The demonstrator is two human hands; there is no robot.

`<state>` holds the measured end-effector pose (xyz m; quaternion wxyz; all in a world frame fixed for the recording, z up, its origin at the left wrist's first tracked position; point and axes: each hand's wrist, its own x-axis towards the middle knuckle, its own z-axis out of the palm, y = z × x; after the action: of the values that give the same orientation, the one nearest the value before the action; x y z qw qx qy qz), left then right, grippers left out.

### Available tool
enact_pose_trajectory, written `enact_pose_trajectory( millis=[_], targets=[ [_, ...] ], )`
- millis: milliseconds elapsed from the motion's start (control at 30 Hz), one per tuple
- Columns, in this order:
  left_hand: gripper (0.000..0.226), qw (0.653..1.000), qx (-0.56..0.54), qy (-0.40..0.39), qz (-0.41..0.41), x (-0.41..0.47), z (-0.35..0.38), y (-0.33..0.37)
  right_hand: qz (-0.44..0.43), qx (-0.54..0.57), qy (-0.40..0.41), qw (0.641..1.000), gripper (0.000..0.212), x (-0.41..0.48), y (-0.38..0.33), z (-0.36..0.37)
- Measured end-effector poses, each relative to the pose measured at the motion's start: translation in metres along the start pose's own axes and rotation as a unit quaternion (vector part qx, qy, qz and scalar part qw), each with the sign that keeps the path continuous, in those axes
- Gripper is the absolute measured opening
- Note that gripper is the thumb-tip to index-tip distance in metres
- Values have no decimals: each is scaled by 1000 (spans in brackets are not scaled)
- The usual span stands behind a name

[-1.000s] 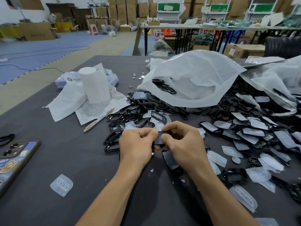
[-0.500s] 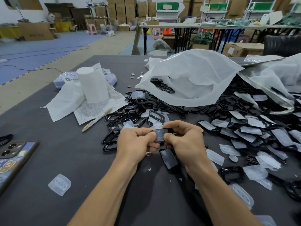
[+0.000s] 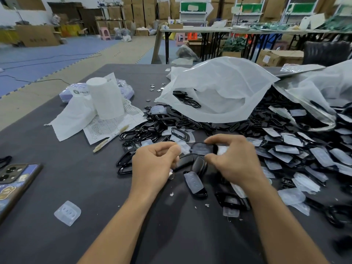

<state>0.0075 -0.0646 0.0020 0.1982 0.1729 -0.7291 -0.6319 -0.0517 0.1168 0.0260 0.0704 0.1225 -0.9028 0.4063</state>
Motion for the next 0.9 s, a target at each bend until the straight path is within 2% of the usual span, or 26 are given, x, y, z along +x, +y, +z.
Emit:
enact_pose_trajectory(
  millis=[167,267,367,467,567,700,800,900],
  targets=[
    [14,996,46,64,35,0,-2,-2,146,-116,75,980,29,21,40,-60],
    [17,990,102,84,41,1,-2,-2,202,-196,107,954,46,28,51,-79],
    [35,973,209,80,54,1,-3,-6,148,-188,133,962,50,30,43,-73],
    [47,952,291,47,77,5,-3,-12,88,-130,66,985,39,38,23,-42],
    [40,935,343,13,87,9,-5,-16,52,-85,-27,995,40,53,1,-4],
    [28,907,402,-4,129,13,-6,-22,36,-142,-92,985,38,78,-7,30],
    [21,908,393,27,140,17,-8,-23,21,-185,-108,976,32,90,-7,44],
    [21,911,374,69,162,16,-6,-20,-8,-196,-85,977,26,95,-10,57]
  ],
)
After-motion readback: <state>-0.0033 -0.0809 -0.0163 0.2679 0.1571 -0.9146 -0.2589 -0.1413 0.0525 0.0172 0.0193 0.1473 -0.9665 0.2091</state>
